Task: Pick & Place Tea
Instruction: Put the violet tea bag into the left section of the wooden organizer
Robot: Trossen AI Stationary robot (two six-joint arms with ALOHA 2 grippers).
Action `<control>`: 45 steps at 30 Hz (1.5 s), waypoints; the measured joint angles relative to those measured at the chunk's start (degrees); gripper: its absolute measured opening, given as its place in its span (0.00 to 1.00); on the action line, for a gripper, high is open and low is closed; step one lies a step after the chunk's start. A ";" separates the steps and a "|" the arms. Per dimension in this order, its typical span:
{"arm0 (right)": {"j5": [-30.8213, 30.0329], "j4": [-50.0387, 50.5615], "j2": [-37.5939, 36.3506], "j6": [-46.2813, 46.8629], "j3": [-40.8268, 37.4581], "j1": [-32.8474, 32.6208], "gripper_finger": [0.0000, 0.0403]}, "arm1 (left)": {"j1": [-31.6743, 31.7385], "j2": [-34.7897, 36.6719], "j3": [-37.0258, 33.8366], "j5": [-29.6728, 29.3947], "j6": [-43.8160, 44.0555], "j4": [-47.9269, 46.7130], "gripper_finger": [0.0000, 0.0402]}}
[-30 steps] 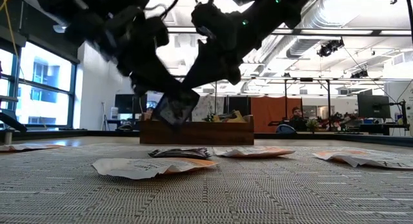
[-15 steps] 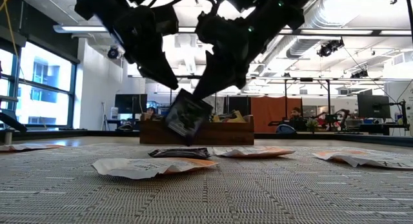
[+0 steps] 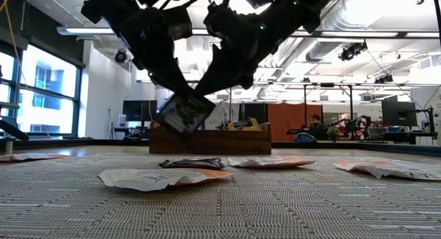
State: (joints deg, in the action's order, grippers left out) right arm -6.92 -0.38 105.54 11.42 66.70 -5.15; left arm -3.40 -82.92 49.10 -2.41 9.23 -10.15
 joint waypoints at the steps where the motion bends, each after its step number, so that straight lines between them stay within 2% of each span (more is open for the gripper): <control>1: 0.00 -0.16 0.00 -0.03 0.00 0.00 0.00 | 0.02 -0.14 0.00 -0.04 0.00 -0.24 0.33; 11: 0.00 -1.23 0.00 -0.42 0.00 0.02 0.00 | 0.00 -0.15 -0.02 -0.12 0.00 0.15 0.32; 14: 0.00 -1.20 0.00 -0.58 0.00 0.02 0.00 | 0.00 -0.15 -0.02 -0.14 -0.24 0.15 0.26; 21: 0.35 -1.23 0.00 -2.08 0.00 0.28 0.00 | 0.00 -0.15 -0.02 -0.29 -0.42 0.15 0.04; 23: 1.04 -1.23 0.00 -2.94 0.00 0.39 0.01 | 0.00 -0.15 -0.02 -0.37 -0.40 0.15 0.01; 28: -1.60 -1.20 0.00 -5.76 0.00 0.27 0.09 | 0.00 -0.13 -0.02 -2.82 0.01 -0.68 0.01; 32: -7.30 -0.64 -0.46 -5.98 0.00 0.22 0.18 | 0.00 0.28 -0.04 -4.41 1.22 -2.51 0.00; 37: -12.15 0.80 -3.90 -7.20 0.00 0.39 0.25 | 0.00 6.20 -0.07 -10.76 3.26 -10.08 0.00; 45: -13.11 2.22 -9.44 -7.87 0.00 0.50 0.27 | 0.02 22.79 -0.16 -20.32 0.76 -14.44 0.00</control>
State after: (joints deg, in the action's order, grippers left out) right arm -20.03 1.84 96.10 3.55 66.70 -4.64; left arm -3.38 -60.13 48.94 -22.72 9.99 -24.59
